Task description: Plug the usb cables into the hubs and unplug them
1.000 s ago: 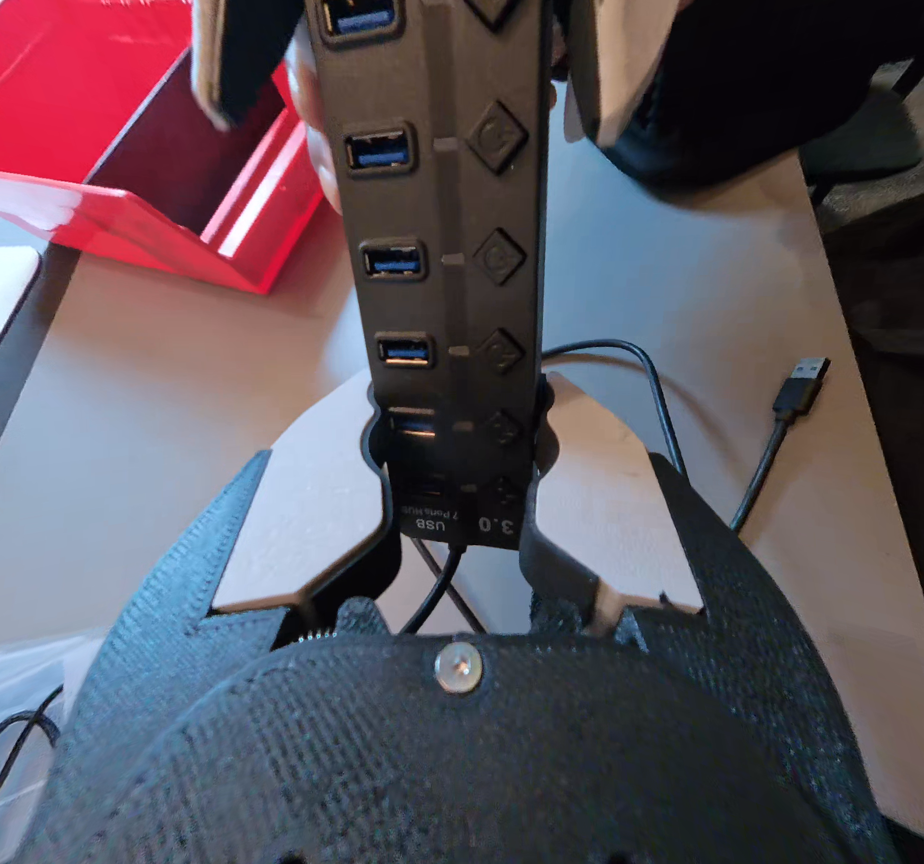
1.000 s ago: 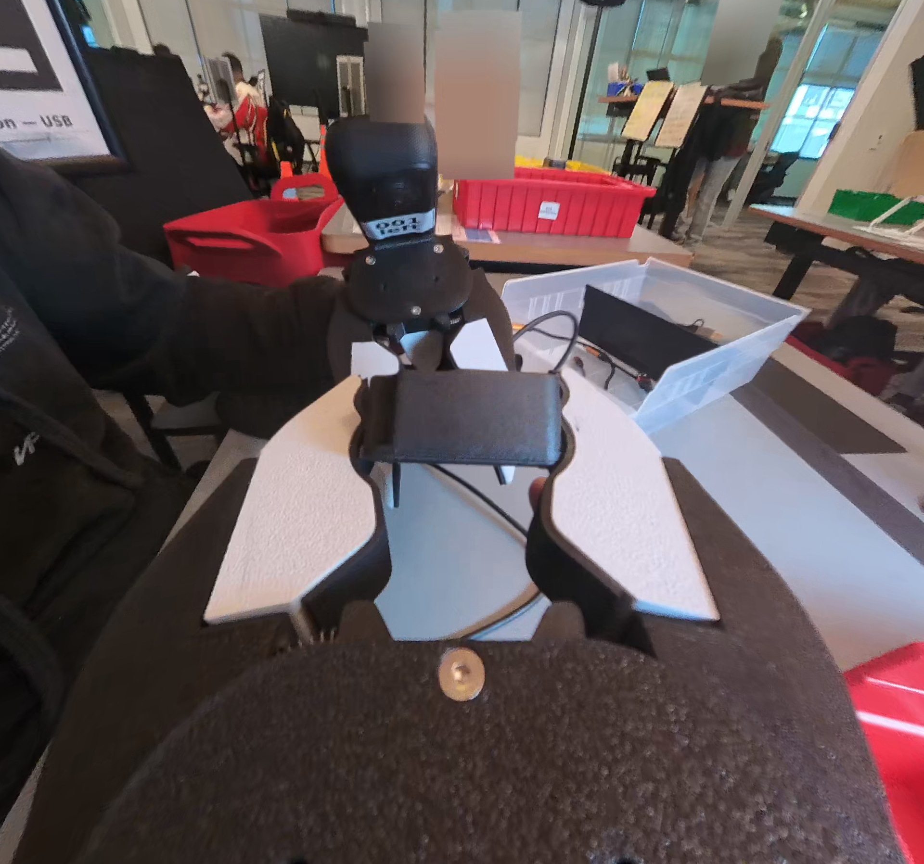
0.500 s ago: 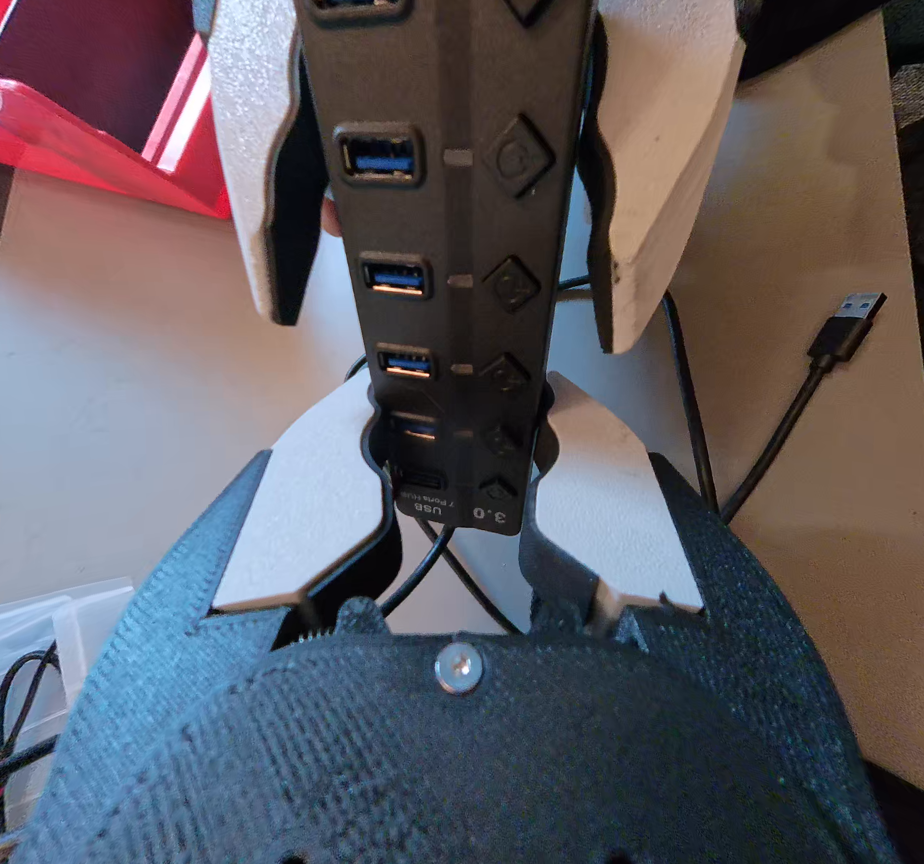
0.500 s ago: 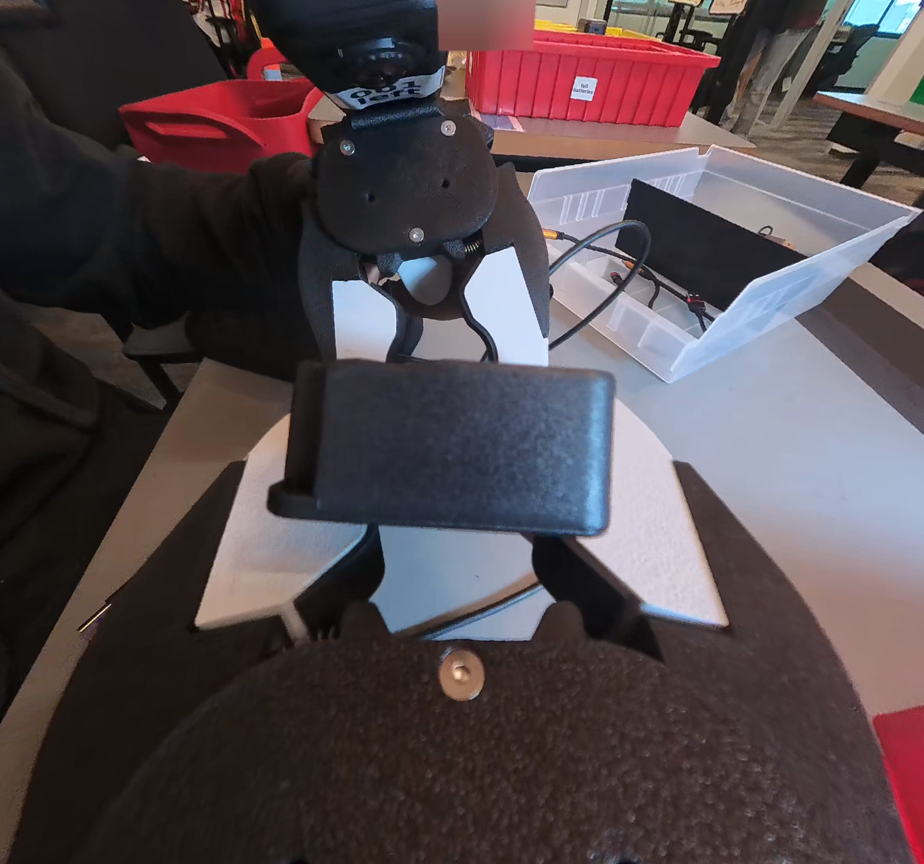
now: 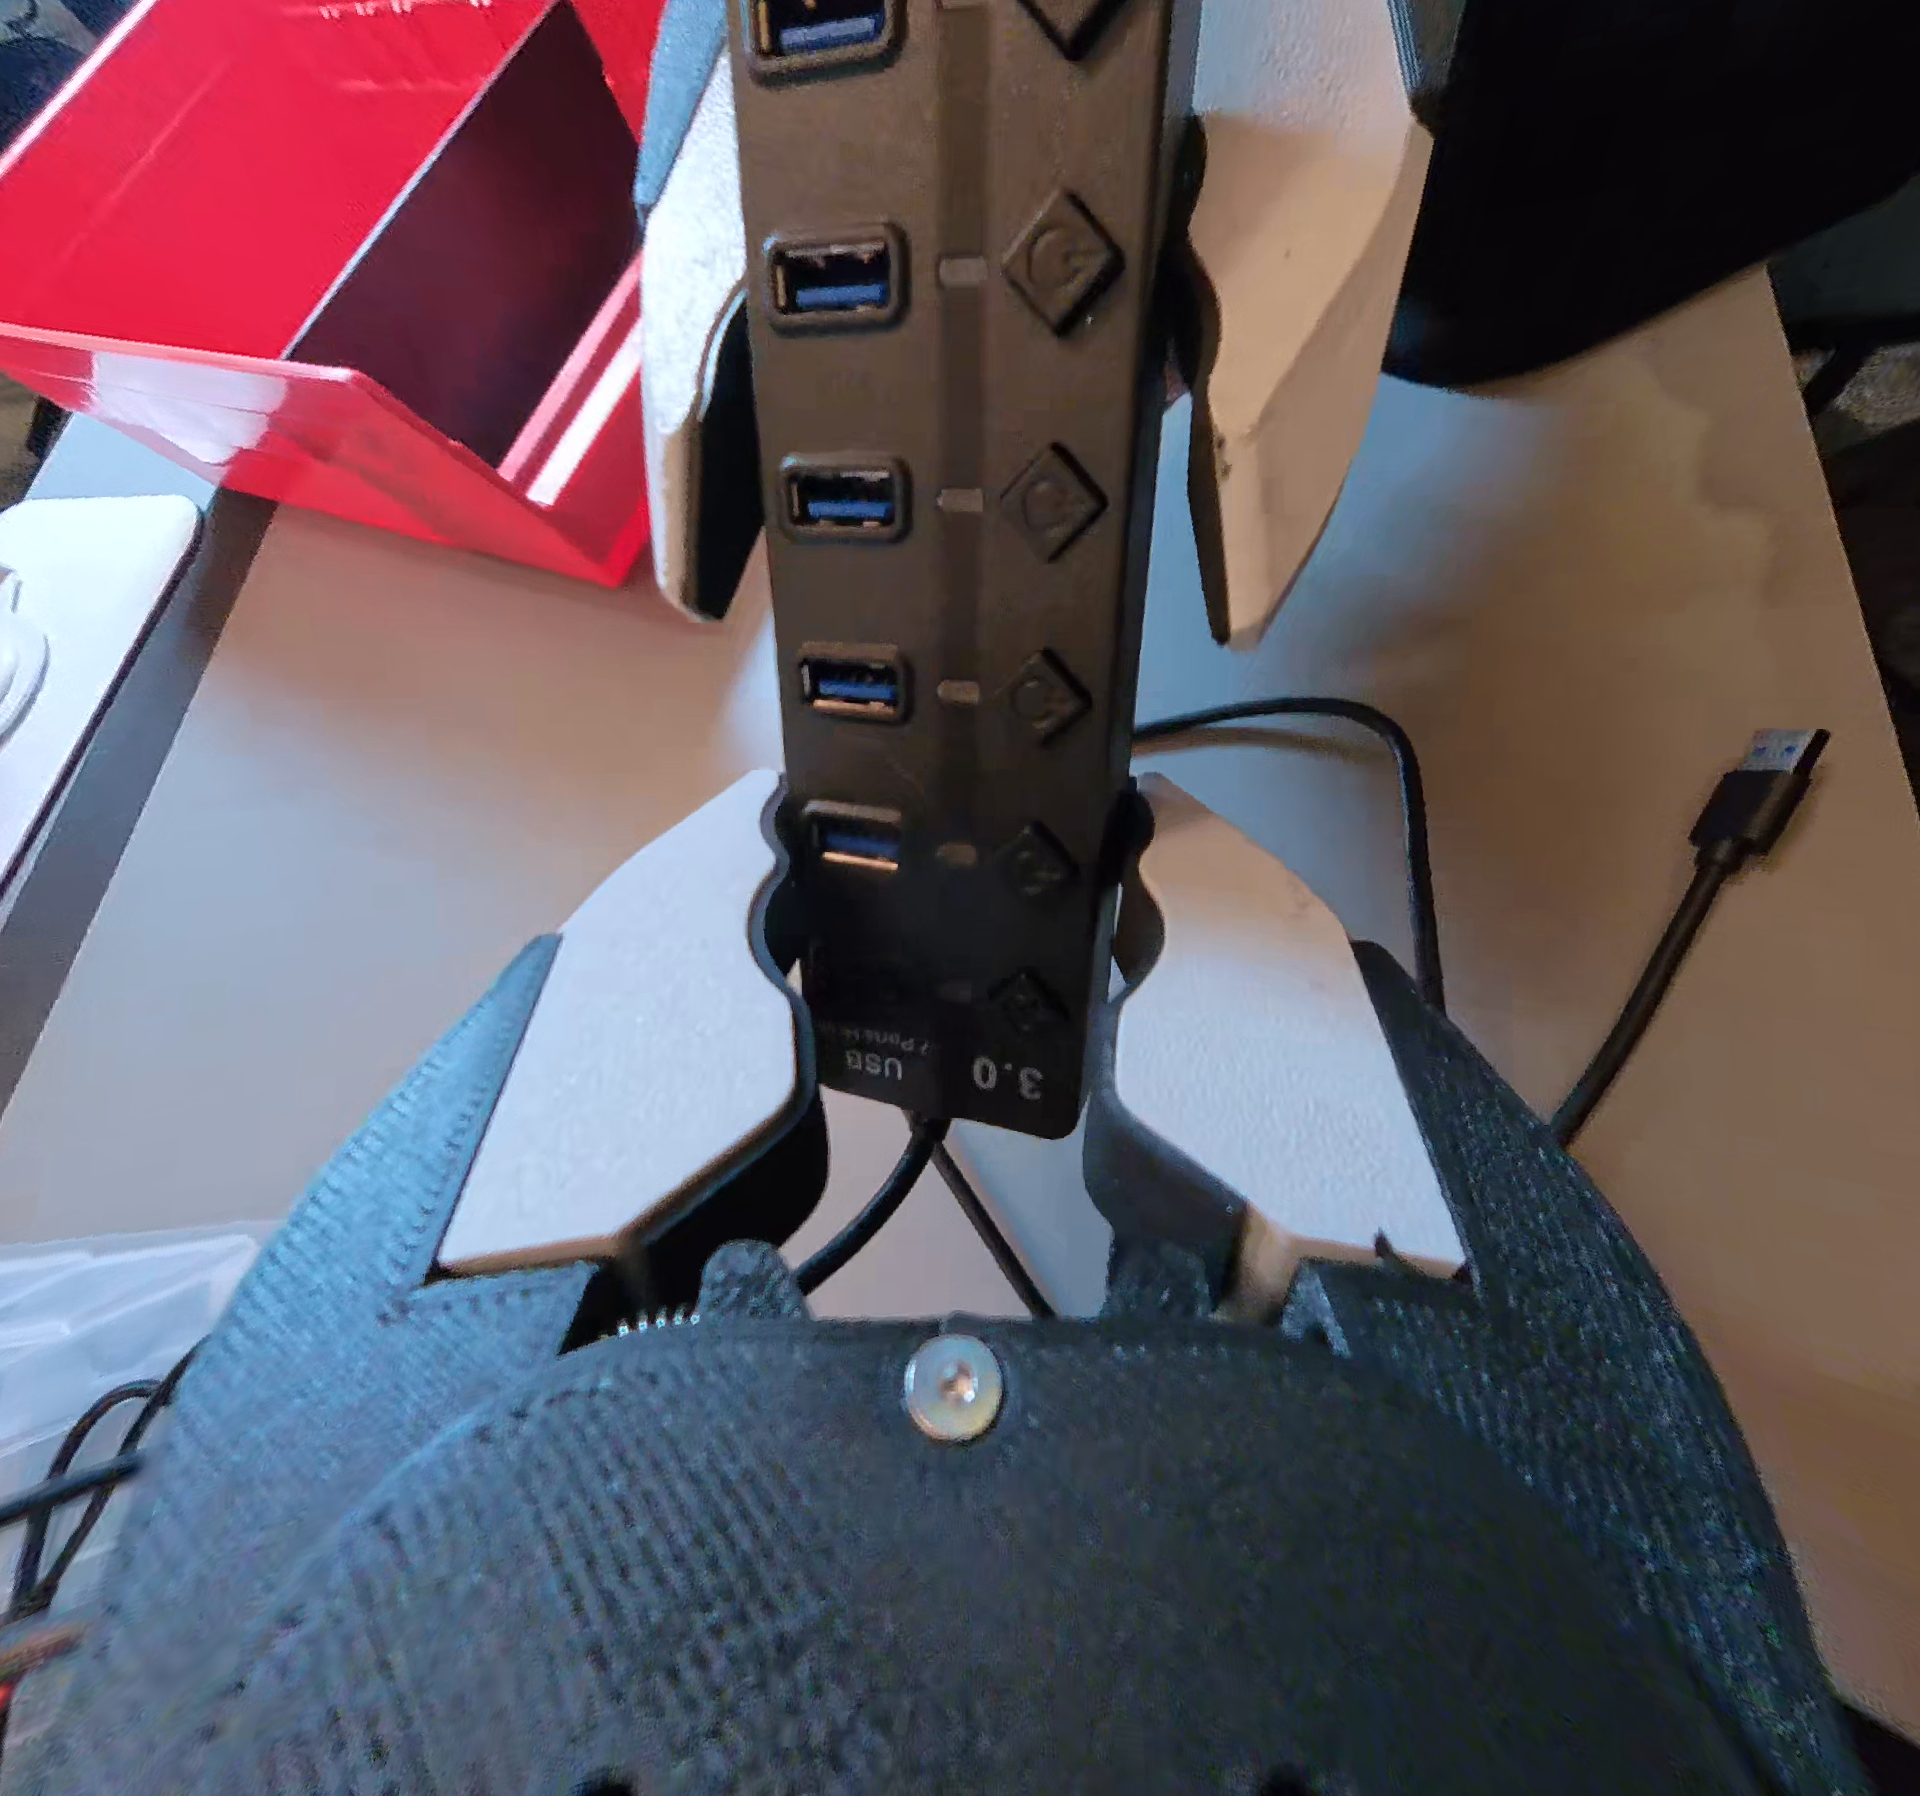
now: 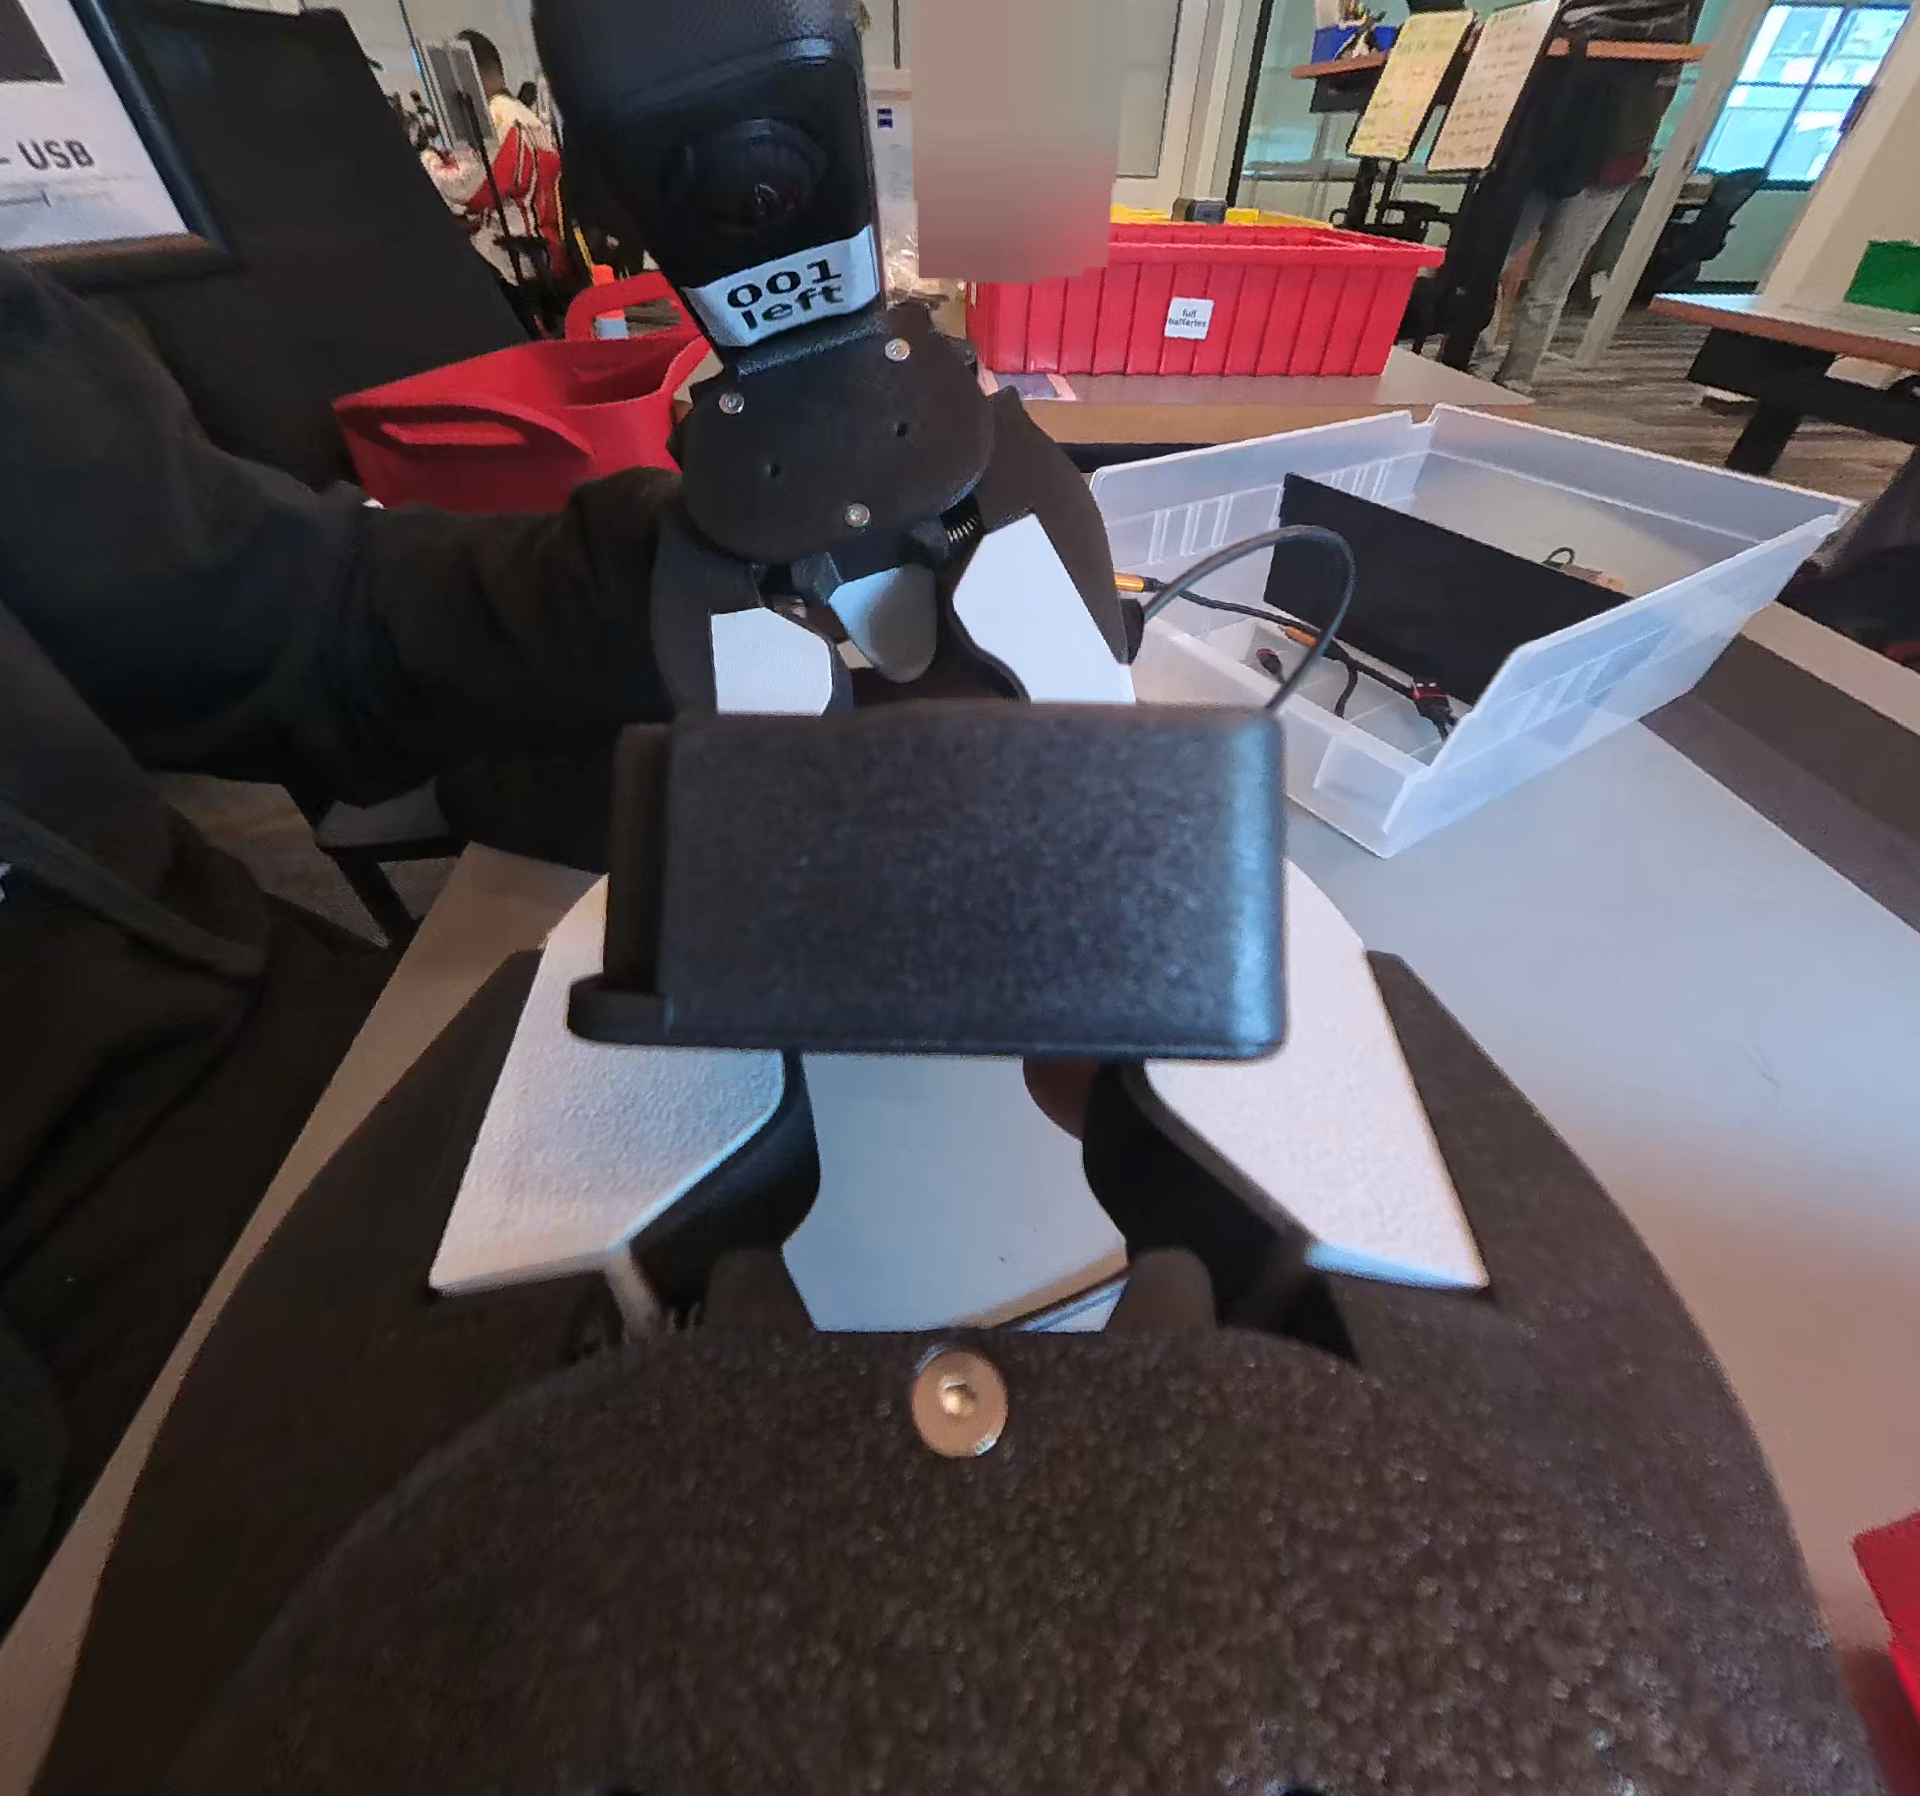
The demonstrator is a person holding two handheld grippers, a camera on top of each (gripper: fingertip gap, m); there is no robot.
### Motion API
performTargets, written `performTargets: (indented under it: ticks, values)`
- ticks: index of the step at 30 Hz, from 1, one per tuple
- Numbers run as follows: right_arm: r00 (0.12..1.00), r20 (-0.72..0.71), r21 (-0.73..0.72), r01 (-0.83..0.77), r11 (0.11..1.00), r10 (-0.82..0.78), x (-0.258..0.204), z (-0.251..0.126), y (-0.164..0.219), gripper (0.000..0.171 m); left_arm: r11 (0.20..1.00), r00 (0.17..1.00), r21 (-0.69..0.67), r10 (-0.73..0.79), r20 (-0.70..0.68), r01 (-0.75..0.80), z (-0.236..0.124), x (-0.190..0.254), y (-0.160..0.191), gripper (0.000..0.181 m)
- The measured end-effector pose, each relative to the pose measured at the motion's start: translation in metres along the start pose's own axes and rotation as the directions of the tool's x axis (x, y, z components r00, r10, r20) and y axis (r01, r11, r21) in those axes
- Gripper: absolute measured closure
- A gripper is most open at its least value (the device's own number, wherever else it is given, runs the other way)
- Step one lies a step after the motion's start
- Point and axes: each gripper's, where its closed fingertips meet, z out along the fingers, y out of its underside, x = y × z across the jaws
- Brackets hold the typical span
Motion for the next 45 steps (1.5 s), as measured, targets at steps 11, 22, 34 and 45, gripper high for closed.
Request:
performTargets:
  ticks: [11, 22, 34, 45]
  values:
    - [0.997, -0.041, 0.045, -0.066, 0.997, 0.068, 0.018, -0.012, -0.005, 0.107, 0.963, 0.990, 0.232, -0.142, 0.007, 0.137, -0.038, -0.025, -0.018, 0.120]
    - [0.998, 0.018, -0.011, -0.067, 0.998, 0.068, 0.010, -0.008, 0.003, 0.107, 1.000, 1.000, -0.012, -0.001, -0.004, 0.001, -0.009, -0.005, 0.005, 0.125]
    - [0.999, -0.024, -0.036, -0.039, 0.999, 0.039, 0.001, 0.013, 0.013, 0.082, 0.954, 0.996, -0.291, 0.083, 0.015, -0.075, -0.002, -0.001, 0.035, 0.125]
    - [0.984, -0.171, -0.086, 0.030, 0.996, -0.045, 0.010, 0.022, 0.019, 0.080, 0.945, 0.998, -0.323, 0.052, 0.019, -0.043, -0.001, -0.002, 0.042, 0.126]
